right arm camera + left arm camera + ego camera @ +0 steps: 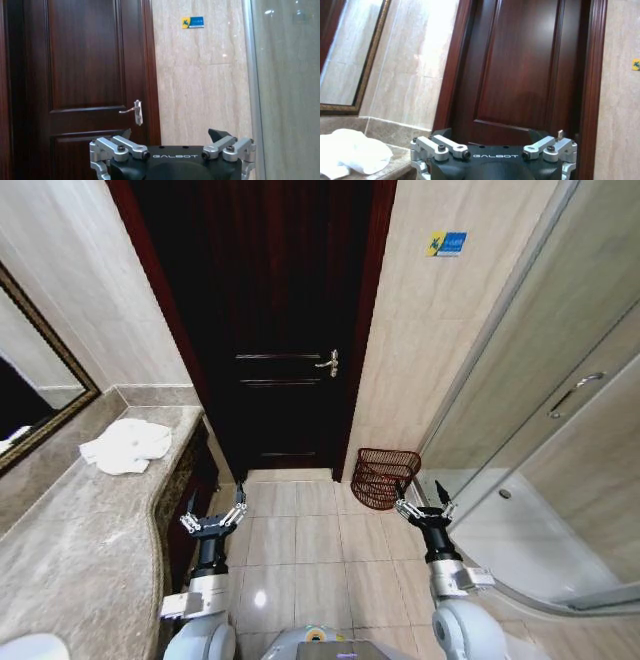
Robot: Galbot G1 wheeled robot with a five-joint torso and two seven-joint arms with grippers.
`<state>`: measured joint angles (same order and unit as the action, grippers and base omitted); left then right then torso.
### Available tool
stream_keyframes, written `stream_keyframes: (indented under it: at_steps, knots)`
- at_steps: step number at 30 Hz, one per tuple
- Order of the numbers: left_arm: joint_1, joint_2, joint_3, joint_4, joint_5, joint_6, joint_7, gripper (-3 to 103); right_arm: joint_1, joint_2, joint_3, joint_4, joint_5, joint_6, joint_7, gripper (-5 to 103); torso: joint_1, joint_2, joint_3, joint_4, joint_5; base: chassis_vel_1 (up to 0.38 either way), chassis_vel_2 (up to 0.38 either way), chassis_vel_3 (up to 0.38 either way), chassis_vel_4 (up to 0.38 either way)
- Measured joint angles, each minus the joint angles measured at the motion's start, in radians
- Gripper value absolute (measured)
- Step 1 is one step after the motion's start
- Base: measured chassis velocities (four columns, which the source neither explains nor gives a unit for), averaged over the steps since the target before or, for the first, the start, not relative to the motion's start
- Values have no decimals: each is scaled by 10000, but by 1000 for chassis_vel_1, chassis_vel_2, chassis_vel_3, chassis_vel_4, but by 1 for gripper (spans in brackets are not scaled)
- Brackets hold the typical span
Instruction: Discard the used towel into the hamper.
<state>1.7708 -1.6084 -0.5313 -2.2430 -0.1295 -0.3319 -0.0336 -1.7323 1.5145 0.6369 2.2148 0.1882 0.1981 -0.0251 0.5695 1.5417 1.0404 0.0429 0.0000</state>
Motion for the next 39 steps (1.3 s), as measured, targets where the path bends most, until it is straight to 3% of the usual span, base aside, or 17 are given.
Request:
stream_keyframes:
  at_steps: [10, 23, 28, 34, 39]
  knots:
    - [26, 0, -36, -9, 192, -54, -76, 100, 167, -123, 0, -115, 20, 52, 334, 100, 0, 0, 0, 1, 0, 3, 9, 11, 6]
    - [15, 222, 67, 447, 69, -276, 938, 100, 82, -242, 174, 123, -59, -353, 598, 100, 0, 0, 0, 0, 0, 0, 0, 0, 0]
    - [6, 450, 46, 465, -5, -248, 804, 100, 48, -273, 334, 200, 65, -527, 593, 100, 0, 0, 0, 0, -1, 0, 0, 0, 0]
    - [29, 395, -68, 147, -144, 62, 137, 100, 45, -360, 327, 237, 298, -742, 240, 100, 0, 0, 0, 2, 0, 0, 0, 0, 0]
    - [63, 330, 76, 152, -2, -3, 112, 100, -34, -214, 179, 280, 201, -661, 218, 100, 0, 0, 0, 0, 0, 0, 0, 0, 0]
